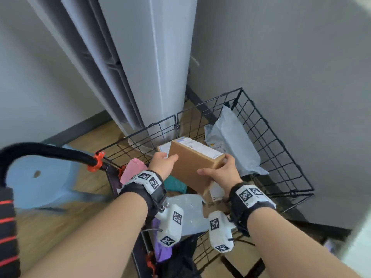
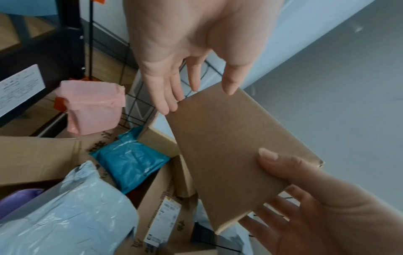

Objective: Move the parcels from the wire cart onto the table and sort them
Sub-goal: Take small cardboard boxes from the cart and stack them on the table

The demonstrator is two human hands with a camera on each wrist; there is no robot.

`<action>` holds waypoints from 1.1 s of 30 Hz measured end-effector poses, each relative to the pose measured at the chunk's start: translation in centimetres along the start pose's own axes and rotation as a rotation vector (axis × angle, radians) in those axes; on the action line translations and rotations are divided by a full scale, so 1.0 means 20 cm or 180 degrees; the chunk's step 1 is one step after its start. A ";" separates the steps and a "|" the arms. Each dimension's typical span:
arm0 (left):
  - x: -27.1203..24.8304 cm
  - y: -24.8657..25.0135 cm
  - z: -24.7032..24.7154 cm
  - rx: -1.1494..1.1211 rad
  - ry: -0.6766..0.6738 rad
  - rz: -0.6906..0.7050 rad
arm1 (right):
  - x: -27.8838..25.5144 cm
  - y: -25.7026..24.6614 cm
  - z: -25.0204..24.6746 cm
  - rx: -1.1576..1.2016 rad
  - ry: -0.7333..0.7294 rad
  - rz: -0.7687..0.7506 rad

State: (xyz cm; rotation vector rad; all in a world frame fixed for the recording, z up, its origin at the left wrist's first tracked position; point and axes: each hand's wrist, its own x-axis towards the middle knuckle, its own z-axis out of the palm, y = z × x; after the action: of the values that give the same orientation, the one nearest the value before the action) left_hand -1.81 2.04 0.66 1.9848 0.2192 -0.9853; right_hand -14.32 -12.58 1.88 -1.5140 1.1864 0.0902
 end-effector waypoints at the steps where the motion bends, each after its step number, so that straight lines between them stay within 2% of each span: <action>1: -0.05 0.05 0.00 -0.0059 0.0001 0.0010 | -0.06 -0.03 -0.03 0.0045 0.0071 -0.0080; 4: -0.21 0.18 0.00 -0.0263 -0.0096 -0.0002 | -0.24 -0.09 -0.12 0.0051 0.0247 -0.0382; 9: -0.53 0.36 0.02 -0.0394 -0.0534 0.0084 | -0.56 -0.22 -0.28 -0.0075 0.0693 -0.0822; 16: -0.95 0.54 0.11 -0.0325 -0.1033 0.0710 | -0.97 -0.31 -0.53 -0.0021 0.1198 -0.1073; 25: -1.45 0.65 0.44 -0.0111 -0.1700 0.0977 | -1.44 -0.16 -0.90 -0.0054 0.1713 -0.1206; 33: -1.77 0.59 0.89 0.0459 -0.2118 0.1221 | -1.74 0.07 -1.36 0.0085 0.2228 -0.0941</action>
State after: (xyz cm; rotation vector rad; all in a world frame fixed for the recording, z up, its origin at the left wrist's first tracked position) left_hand -29.51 -11.39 28.19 1.6240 -0.5895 -1.3568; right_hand -46.53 -12.24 31.98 -1.7380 1.4668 -0.7018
